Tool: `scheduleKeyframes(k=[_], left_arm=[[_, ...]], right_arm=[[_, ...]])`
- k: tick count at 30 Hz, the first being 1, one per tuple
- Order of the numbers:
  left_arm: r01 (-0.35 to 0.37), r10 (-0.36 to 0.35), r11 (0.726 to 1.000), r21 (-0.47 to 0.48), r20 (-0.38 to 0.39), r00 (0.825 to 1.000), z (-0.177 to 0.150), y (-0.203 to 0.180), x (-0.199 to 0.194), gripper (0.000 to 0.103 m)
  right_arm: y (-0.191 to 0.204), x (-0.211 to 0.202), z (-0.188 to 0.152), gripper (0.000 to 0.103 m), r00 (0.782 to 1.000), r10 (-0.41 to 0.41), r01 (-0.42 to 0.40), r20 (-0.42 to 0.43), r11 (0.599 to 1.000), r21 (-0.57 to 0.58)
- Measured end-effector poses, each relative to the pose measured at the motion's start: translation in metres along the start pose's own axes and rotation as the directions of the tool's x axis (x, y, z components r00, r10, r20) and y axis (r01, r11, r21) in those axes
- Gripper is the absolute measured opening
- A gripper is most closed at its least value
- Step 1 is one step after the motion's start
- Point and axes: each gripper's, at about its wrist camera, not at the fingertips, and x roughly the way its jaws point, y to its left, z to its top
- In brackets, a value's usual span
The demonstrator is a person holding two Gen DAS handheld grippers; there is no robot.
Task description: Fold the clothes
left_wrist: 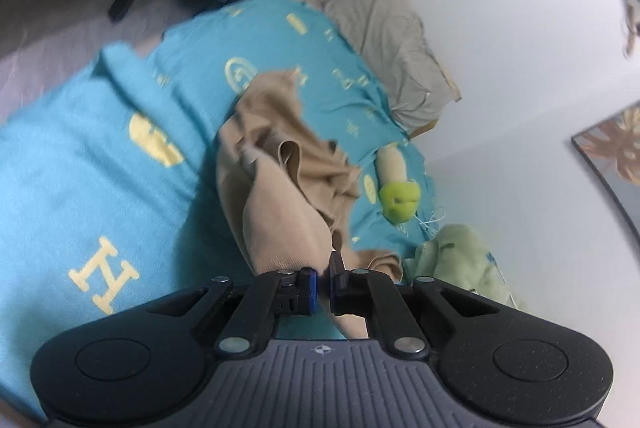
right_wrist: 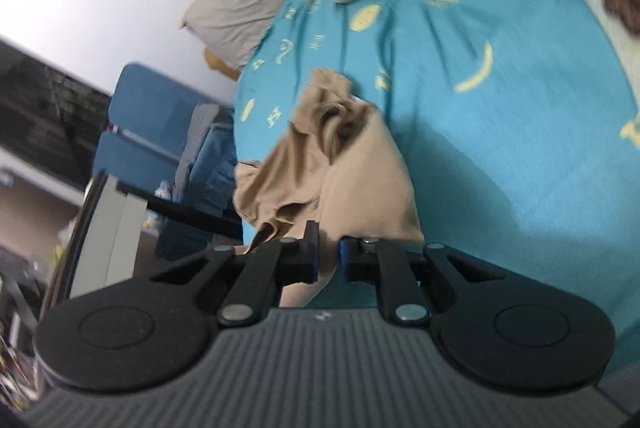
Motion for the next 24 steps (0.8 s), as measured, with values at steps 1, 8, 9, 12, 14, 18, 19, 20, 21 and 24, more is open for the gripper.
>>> scheduleKeyframes(k=[1, 8, 9, 12, 14, 18, 19, 20, 21, 24], left_arm=[[0.004, -0.004, 1.0, 0.003, 0.003, 1.0, -0.001, -0.006, -0.008, 0.006], [0.029, -0.029, 1.0, 0.011, 0.015, 0.999, -0.025, -0.036, -0.074, 0.006], [0.028, -0.028, 1.0, 0.006, 0.02, 0.999, -0.034, -0.036, -0.085, 0.006], [0.018, -0.018, 1.0, 0.004, 0.039, 0.999, -0.059, -0.032, -0.112, 0.006], [0.015, -0.015, 1.0, -0.001, 0.047, 0.999, -0.072, -0.028, -0.126, 0.006], [0.006, -0.006, 1.0, 0.004, 0.05, 0.999, -0.073, -0.029, -0.128, 0.006], [-0.002, 0.001, 1.0, 0.006, 0.051, 0.999, -0.068, -0.031, -0.122, 0.006], [-0.009, 0.009, 1.0, 0.008, 0.052, 0.999, -0.062, -0.033, -0.116, 0.006], [-0.016, 0.016, 1.0, 0.01, 0.053, 0.998, -0.057, -0.035, -0.109, 0.006], [-0.053, 0.051, 0.998, 0.029, 0.064, 0.997, -0.037, -0.043, -0.083, 0.007]], right_arm=[[0.005, -0.008, 0.001, 0.013, 1.0, 0.003, -0.003, -0.001, 1.0, -0.015], [0.023, -0.078, -0.011, 0.013, 0.999, 0.047, -0.046, 0.014, 0.997, -0.068], [0.024, -0.089, -0.017, 0.013, 0.999, 0.047, -0.045, 0.018, 0.995, -0.086], [0.025, -0.119, -0.037, 0.013, 0.999, 0.04, -0.036, 0.03, 0.991, -0.129], [0.021, -0.133, -0.047, 0.013, 0.999, 0.041, -0.037, 0.029, 0.992, -0.124], [0.02, -0.137, -0.051, 0.013, 0.999, 0.037, -0.034, 0.024, 0.993, -0.115], [0.021, -0.131, -0.047, 0.013, 0.999, 0.034, -0.032, 0.022, 0.993, -0.114], [0.022, -0.125, -0.043, 0.013, 0.999, 0.031, -0.029, 0.019, 0.993, -0.112], [0.024, -0.118, -0.038, 0.013, 0.999, 0.029, -0.027, 0.017, 0.994, -0.11], [0.028, -0.096, -0.024, 0.013, 1.0, 0.019, -0.018, 0.006, 0.994, -0.106]])
